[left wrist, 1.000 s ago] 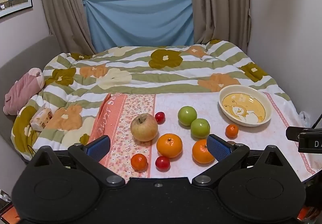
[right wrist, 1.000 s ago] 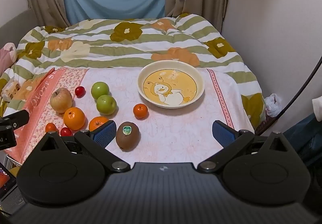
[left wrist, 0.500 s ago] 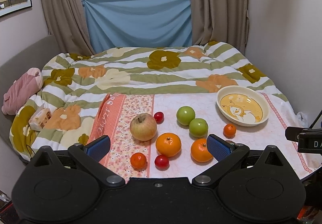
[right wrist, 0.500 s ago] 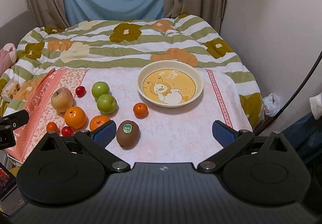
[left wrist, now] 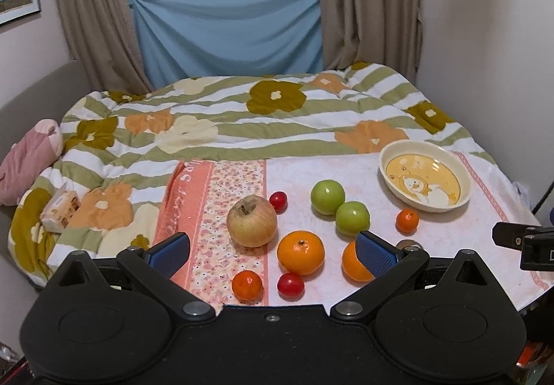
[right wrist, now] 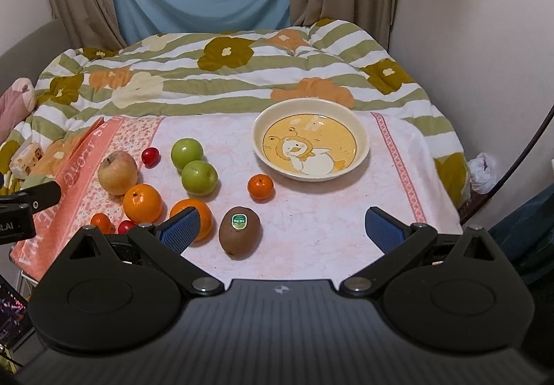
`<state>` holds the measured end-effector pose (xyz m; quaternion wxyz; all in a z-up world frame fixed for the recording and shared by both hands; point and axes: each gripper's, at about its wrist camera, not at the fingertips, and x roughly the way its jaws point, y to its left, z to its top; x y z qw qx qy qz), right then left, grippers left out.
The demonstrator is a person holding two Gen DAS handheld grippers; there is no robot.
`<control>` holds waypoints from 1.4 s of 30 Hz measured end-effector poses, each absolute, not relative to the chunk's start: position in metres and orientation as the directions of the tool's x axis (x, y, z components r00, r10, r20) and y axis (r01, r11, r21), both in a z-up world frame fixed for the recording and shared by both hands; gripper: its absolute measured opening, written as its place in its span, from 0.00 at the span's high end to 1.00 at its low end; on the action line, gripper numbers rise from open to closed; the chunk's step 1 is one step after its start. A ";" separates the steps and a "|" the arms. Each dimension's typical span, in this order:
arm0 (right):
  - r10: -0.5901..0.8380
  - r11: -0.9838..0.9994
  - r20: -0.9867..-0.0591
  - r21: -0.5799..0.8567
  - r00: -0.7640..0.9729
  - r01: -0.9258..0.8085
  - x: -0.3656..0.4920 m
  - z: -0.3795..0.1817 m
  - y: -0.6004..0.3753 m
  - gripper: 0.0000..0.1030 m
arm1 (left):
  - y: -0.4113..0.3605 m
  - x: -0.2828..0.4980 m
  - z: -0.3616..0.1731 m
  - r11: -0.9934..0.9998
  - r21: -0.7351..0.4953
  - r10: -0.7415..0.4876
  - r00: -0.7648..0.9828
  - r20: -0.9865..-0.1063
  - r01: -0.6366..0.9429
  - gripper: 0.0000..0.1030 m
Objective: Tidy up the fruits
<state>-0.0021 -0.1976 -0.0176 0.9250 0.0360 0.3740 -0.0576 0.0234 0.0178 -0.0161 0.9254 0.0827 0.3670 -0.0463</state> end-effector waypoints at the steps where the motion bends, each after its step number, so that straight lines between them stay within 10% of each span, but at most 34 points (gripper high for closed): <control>1: -0.079 0.991 -0.695 0.026 0.715 0.134 0.001 -0.022 -0.196 0.00 | 0.018 0.027 -0.021 0.981 0.116 -0.036 0.730 -0.683 0.158 0.00; 29: -0.053 0.996 -0.755 0.011 0.654 0.093 0.076 -0.161 -0.172 0.00 | -0.006 0.135 -0.152 0.924 0.124 -0.151 0.642 -0.752 0.362 0.20; 42: -0.008 0.998 -0.768 0.028 0.640 0.047 0.092 -0.170 -0.167 0.18 | -0.009 0.138 -0.159 0.925 0.097 -0.165 0.616 -0.770 0.368 0.34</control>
